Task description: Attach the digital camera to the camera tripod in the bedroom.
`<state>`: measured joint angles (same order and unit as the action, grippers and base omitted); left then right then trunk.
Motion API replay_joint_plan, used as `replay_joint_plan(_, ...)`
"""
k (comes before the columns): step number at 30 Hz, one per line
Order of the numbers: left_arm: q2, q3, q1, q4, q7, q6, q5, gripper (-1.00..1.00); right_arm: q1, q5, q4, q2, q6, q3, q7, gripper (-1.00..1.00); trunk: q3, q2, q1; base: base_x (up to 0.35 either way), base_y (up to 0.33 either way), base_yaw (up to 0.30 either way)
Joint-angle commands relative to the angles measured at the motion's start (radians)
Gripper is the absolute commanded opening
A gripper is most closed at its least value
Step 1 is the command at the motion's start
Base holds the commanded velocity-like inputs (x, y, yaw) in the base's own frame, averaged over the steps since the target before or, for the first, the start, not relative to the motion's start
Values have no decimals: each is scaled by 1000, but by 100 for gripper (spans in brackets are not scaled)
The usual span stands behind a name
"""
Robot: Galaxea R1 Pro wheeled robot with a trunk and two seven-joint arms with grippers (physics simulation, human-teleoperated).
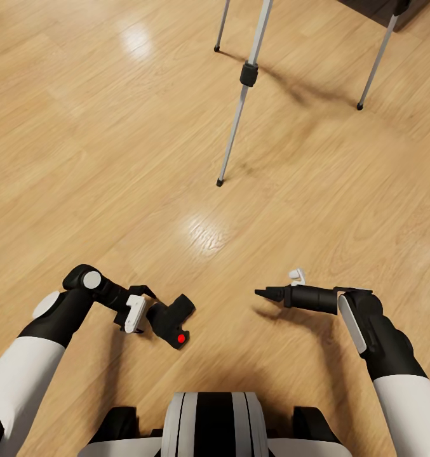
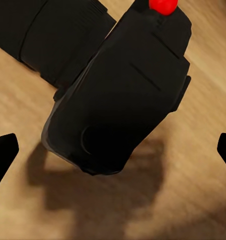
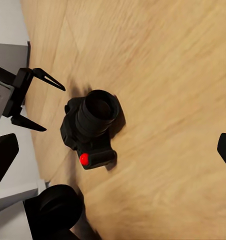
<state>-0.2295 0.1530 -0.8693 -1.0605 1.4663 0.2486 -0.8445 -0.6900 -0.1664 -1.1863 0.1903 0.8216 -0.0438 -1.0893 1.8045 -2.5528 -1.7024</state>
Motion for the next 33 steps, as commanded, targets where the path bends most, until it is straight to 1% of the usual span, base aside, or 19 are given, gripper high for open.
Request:
replay_joint_plan(1,-1,2,0,-1,1,7,-2,100,0,-3,0,0,5,0,0,100,0,0,0,0,0,0)
replay_joint_plan(6,-2,2,0,-7,3,8,-2,100,0,4,1,0,6,-1,10,100,0,0,0,0,0,-69)
replay_joint_plan(9,-4,2,0,-10,7,9,-2,100,0,13,2,0,6,-1,17,100,0,0,0,0,0,-211)
replay_joint_plan(22,-5,3,0,-12,9,9,-2,100,0,16,2,0,6,-1,20,100,-1,0,0,0,0,-230)
replay_joint_plan(33,-10,7,0,-12,12,9,-2,100,0,16,16,0,3,-1,22,100,-1,0,0,0,0,-45)
